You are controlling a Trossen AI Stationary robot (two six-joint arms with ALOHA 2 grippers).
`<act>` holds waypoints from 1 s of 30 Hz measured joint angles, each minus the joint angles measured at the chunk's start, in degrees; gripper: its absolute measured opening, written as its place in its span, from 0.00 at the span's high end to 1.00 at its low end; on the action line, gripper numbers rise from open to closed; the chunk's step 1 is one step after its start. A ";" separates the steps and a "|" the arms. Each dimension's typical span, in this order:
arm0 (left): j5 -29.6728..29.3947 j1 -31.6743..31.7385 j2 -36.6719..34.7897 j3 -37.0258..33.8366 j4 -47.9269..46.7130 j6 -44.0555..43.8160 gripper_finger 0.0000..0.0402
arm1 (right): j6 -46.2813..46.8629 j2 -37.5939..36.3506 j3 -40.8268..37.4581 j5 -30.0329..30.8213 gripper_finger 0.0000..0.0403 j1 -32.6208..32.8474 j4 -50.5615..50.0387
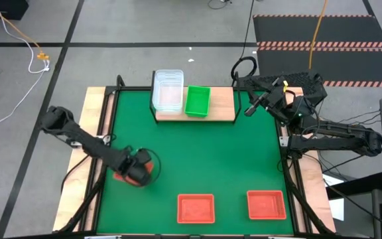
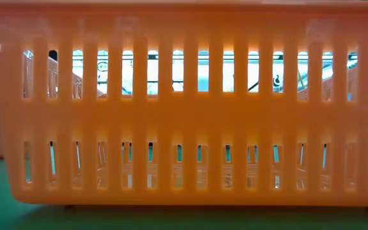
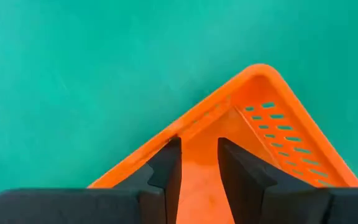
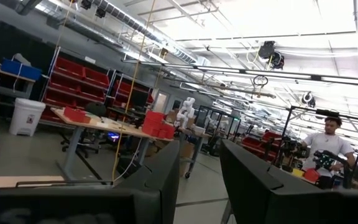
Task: Stack baskets on shelf by color
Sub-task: Put the left orange bin on the shelf
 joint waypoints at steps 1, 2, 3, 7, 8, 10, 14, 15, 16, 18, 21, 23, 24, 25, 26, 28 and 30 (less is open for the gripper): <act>-2.00 1.49 0.00 0.00 0.62 1.96 0.74 | 0.00 0.00 0.00 0.01 0.72 0.00 -0.01; -2.98 2.93 0.00 0.00 1.64 3.80 0.74 | 0.00 0.00 0.00 0.01 0.72 0.00 -0.01; -2.92 4.09 0.00 0.02 2.90 5.26 0.74 | 0.00 0.00 0.00 0.01 0.72 0.00 0.01; 1.09 7.53 0.00 2.75 3.91 3.42 0.74 | 0.00 0.00 0.00 0.03 0.72 0.00 -0.01; 1.28 8.09 0.01 3.73 4.06 1.16 0.74 | 0.00 0.00 0.00 0.03 0.72 0.00 -0.01; 1.37 9.13 0.00 5.71 4.11 -4.16 0.74 | 0.00 0.00 0.00 0.03 0.72 0.00 -0.01; 1.61 10.69 0.00 8.36 5.11 -8.38 0.74 | 0.00 0.00 0.00 0.03 0.72 0.00 -0.09; 1.93 10.89 0.00 8.40 5.96 -8.33 0.73 | 0.00 0.00 0.00 0.04 0.72 0.00 -0.20; 2.10 11.08 0.04 8.41 6.56 -8.29 0.73 | 0.00 0.00 0.00 0.06 0.72 0.00 -0.30; 2.16 11.13 0.75 8.41 6.60 -8.39 0.71 | 0.00 0.00 0.00 0.05 0.72 0.00 -0.31; 2.39 11.11 3.05 8.41 5.14 -7.71 0.66 | 0.00 0.00 0.00 0.03 0.72 0.01 -0.32; 2.48 11.12 4.98 8.41 4.40 -7.86 0.63 | 0.00 0.00 0.00 0.06 0.72 0.01 -0.32; 3.08 11.23 5.87 8.41 3.88 -7.91 0.61 | 0.00 0.00 0.00 0.06 0.72 0.02 -0.30; 4.21 11.42 6.71 8.40 3.60 -7.89 0.59 | 0.00 0.00 0.00 0.06 0.72 0.02 -0.30; 5.75 11.65 7.47 8.39 3.73 -7.86 0.58 | 0.00 0.00 0.00 0.06 0.72 0.02 -0.30; 9.39 12.01 8.76 8.39 4.04 -7.76 0.57 | 0.00 0.00 0.00 0.06 0.72 0.02 -0.30; 11.93 12.19 9.67 8.39 4.47 -6.29 0.59 | 0.05 -0.02 0.00 0.06 0.72 0.02 -0.27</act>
